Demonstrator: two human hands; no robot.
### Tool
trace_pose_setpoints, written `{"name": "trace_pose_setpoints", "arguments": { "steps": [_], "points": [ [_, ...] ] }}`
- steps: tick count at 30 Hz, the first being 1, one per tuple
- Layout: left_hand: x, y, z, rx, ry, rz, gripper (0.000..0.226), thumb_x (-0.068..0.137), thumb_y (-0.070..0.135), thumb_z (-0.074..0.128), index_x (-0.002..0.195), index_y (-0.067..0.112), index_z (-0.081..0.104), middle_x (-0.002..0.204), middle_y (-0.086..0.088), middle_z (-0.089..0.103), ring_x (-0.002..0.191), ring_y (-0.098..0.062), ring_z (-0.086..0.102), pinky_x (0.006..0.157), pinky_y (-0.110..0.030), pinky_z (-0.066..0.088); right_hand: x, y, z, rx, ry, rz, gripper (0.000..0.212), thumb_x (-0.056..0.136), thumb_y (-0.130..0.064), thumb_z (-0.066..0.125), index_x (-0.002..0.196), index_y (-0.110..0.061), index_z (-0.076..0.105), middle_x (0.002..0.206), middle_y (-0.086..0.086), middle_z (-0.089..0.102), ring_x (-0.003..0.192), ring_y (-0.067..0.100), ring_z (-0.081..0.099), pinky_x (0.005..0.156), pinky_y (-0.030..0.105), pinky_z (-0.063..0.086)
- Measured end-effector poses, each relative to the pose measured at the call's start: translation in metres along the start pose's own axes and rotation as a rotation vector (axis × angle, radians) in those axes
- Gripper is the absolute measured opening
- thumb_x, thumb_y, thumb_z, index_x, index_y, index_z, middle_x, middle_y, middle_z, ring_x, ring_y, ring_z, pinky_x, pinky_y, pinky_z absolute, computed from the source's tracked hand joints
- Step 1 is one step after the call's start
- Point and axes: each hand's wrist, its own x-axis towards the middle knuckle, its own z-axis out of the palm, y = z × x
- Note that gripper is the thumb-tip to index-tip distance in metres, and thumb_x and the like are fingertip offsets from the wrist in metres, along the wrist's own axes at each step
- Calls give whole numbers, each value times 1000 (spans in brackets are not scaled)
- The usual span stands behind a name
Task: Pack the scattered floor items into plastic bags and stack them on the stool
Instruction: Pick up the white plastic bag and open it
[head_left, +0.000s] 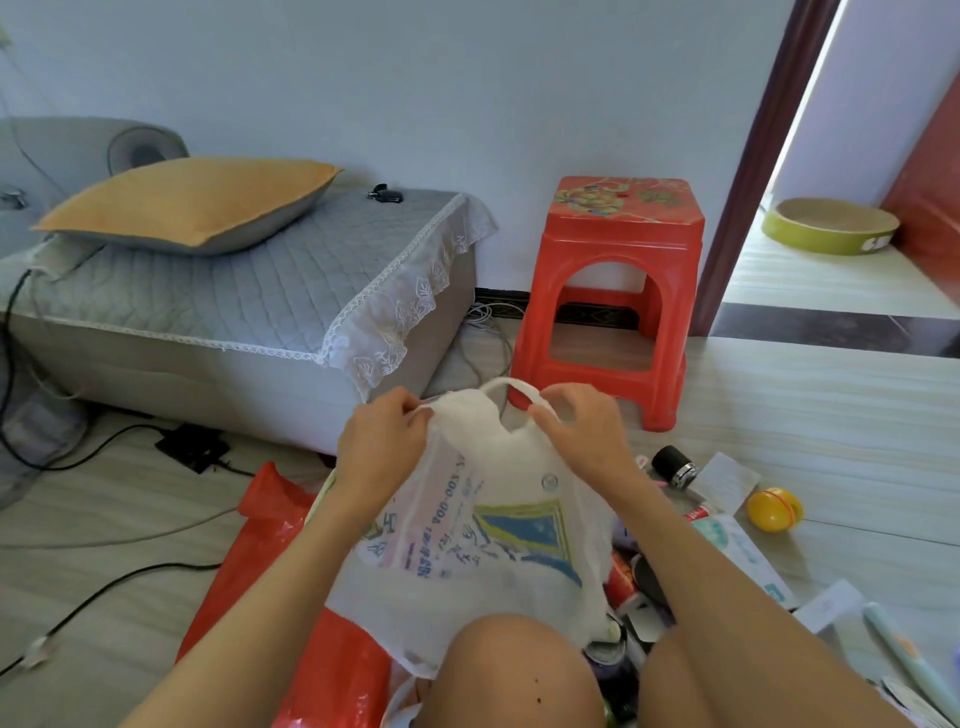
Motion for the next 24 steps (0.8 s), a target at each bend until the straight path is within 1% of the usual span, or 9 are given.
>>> {"name": "trace_pose_setpoints", "arguments": {
  "steps": [4,7,9,10,12,16,19,21,24],
  "points": [
    [9,-6,-8,-256,-46,-123,18,89,24,53,80,13,63,72,-5,69,76,-22,65,74,-37,52,-5,-1,6,-96,-272,-88,73,73,-59,62,132,-19,47,129,-3,52,120,20,45,102,40,37],
    [9,-9,-13,-374,-115,-184,20,88,24,54,75,13,65,74,-9,70,74,-23,66,72,-36,53,-7,6,21,-126,-318,-32,39,83,-37,63,113,-14,59,110,6,63,98,23,57,83,35,45],
    [11,-20,-19,-412,-125,-222,23,89,22,54,72,11,65,67,-8,68,64,-19,64,64,-32,52,-1,14,14,161,-266,152,15,87,-25,61,81,-12,64,81,10,67,75,21,58,70,31,44],
    [13,-30,-23,-411,-123,-239,24,89,21,54,71,9,64,63,-6,66,59,-17,61,60,-29,50,2,19,7,310,-262,256,20,87,-21,62,70,-11,62,68,6,67,67,19,59,65,30,45],
    [14,-56,-26,-436,-129,-298,24,89,18,55,70,7,64,64,-9,62,61,-21,56,63,-30,45,7,33,-7,491,-296,431,20,86,-19,64,67,-13,65,61,0,68,58,17,62,58,26,51],
    [8,-105,0,-425,-163,-431,25,89,16,56,66,16,64,69,-9,62,72,-23,55,63,-30,42,17,59,-9,456,-394,552,12,82,-21,68,75,-11,69,72,7,70,56,18,66,57,27,55],
    [9,-123,29,-134,-208,-301,16,90,11,51,96,10,66,98,-11,65,91,-24,56,74,-31,41,29,69,7,395,-486,557,15,86,-21,64,75,-12,68,68,5,71,58,19,67,63,30,57],
    [11,-127,44,-42,-298,-159,43,87,10,54,129,12,48,127,-8,51,115,-22,48,93,-28,35,41,73,23,335,-524,515,15,87,-23,62,78,-13,67,78,7,71,68,22,67,75,36,55],
    [10,-124,75,24,-410,121,71,81,33,65,141,25,29,140,2,37,122,-16,43,98,-33,38,56,75,53,264,-572,428,14,90,-19,59,79,-16,67,75,-2,67,66,13,63,65,20,53]
  ]
}}
